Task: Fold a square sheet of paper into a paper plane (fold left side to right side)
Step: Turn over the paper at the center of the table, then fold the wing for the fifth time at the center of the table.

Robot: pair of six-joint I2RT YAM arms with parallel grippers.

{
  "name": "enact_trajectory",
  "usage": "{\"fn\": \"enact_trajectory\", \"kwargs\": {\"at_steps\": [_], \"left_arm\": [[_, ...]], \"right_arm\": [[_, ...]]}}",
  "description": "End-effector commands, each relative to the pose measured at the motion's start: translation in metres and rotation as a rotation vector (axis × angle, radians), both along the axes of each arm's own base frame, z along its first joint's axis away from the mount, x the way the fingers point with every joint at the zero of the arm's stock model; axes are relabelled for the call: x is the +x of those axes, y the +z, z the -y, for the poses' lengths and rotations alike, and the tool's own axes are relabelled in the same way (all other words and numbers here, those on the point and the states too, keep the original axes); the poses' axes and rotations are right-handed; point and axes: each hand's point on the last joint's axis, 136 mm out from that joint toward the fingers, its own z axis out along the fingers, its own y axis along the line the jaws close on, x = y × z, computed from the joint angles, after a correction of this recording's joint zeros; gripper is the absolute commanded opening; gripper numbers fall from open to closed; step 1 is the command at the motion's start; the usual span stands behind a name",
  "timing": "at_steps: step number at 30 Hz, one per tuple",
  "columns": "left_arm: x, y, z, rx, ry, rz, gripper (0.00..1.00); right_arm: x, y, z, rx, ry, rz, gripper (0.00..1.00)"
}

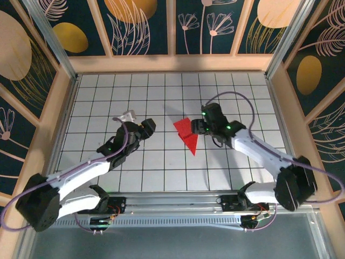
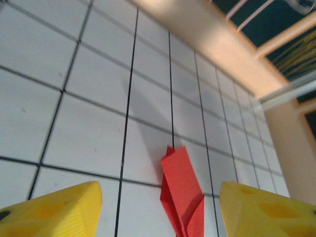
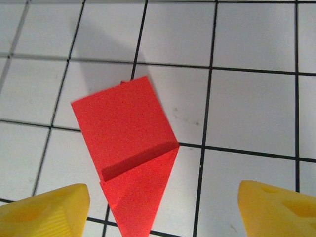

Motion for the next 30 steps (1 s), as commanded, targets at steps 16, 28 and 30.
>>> {"fn": "enact_trajectory", "kwargs": {"at_steps": [16,28,30], "left_arm": [[0.037,-0.074,0.114,-0.137,-0.271,-0.255,0.55],[0.051,-0.113,0.141,-0.15,-0.305,-0.331,0.47],[0.05,-0.121,0.141,-0.147,-0.304,-0.347,0.42]], "right_arm": [[-0.014,0.024,0.055,0.628,-0.099,0.068,0.95],[-0.018,0.019,0.061,0.619,-0.09,0.053,0.94],[-0.019,0.018,0.062,0.623,-0.089,0.05,0.94]]}}
